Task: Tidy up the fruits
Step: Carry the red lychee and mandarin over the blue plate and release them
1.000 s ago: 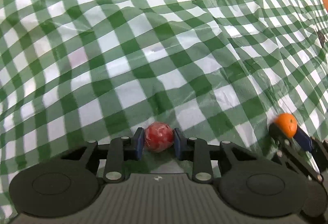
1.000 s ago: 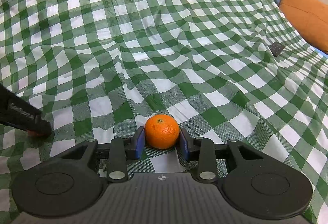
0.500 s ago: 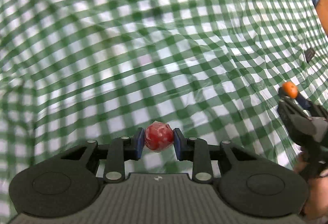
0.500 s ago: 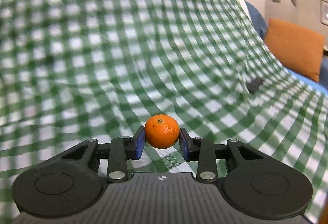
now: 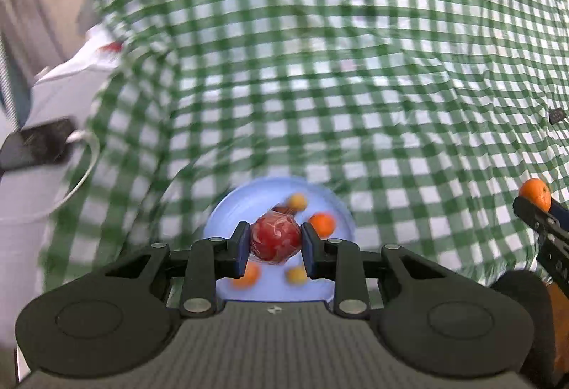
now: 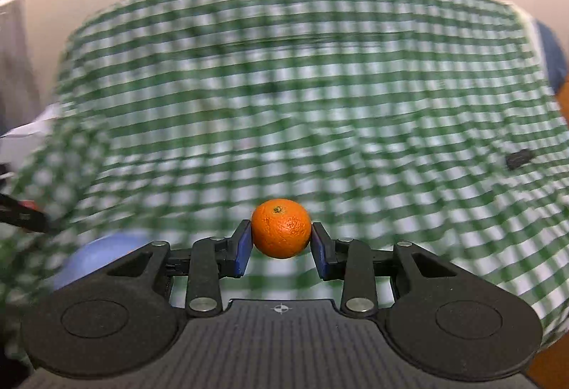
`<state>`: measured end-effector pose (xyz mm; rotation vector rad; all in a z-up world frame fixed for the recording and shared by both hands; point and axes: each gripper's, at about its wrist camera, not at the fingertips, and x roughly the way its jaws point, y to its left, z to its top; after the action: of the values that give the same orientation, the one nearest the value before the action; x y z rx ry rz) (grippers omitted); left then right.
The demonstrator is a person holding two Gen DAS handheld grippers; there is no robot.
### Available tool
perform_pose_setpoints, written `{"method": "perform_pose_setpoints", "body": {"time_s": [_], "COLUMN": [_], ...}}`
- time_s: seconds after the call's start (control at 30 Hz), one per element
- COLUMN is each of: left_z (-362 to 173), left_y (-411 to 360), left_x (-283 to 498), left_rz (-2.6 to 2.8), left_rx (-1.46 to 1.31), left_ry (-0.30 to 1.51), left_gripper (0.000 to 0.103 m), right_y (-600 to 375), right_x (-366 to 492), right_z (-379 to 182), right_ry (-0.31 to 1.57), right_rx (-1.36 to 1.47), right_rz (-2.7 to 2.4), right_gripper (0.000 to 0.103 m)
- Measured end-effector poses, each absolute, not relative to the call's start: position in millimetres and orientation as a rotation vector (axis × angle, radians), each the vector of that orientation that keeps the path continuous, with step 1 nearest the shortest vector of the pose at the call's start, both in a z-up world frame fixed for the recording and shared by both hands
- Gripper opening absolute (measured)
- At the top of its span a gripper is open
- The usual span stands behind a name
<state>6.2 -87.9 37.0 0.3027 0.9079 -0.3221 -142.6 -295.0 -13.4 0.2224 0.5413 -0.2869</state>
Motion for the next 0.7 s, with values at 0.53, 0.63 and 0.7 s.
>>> {"method": "perform_pose_setpoints", "body": {"time_s": [0.53, 0.63, 0.7], "left_z": [25, 22, 22], "left_y": [29, 34, 33], "left_x": [-64, -69, -71], "left_rz": [-0.246, -0.251, -0.256], "left_rx": [0.173, 0.155, 0.148], "left_ry": [0.948, 0.955, 0.951], "left_gripper": [0.033, 0.033, 0.033], "right_y": [-157, -148, -146], "right_x": [-176, -181, -181], "right_z": [15, 17, 18], "right_ry": [0.579, 0.578, 0.582], "right_rx": [0.010, -0.017, -0.024], "right_rz": [0.101, 0.122, 0.125], "right_gripper": [0.037, 0.037, 0.037]}}
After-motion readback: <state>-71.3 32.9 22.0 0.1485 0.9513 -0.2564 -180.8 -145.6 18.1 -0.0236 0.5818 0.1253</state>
